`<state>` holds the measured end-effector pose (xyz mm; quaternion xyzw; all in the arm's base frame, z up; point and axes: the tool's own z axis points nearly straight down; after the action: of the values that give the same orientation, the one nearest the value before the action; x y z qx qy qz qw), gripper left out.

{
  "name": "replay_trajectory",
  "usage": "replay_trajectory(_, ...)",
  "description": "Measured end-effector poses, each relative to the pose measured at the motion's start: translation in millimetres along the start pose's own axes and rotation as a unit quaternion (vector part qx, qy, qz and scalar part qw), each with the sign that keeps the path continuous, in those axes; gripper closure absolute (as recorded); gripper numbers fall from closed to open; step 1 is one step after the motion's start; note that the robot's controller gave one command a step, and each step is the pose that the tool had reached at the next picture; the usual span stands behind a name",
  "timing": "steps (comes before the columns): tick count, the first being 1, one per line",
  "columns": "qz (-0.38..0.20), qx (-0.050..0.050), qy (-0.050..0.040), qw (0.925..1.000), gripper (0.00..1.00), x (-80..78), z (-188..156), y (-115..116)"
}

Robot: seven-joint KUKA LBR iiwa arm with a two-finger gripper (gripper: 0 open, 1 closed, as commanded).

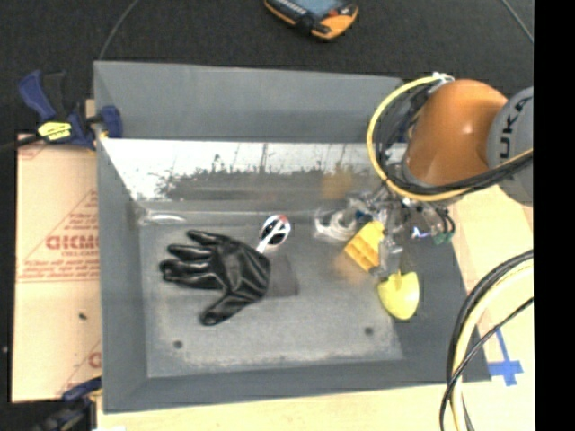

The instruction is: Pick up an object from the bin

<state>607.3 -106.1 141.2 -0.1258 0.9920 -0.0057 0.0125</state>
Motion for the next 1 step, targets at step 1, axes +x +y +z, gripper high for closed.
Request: replay_trajectory(1,-0.146,0.004,-0.0042,0.9892,0.0,3.4,-41.4,-50.1)
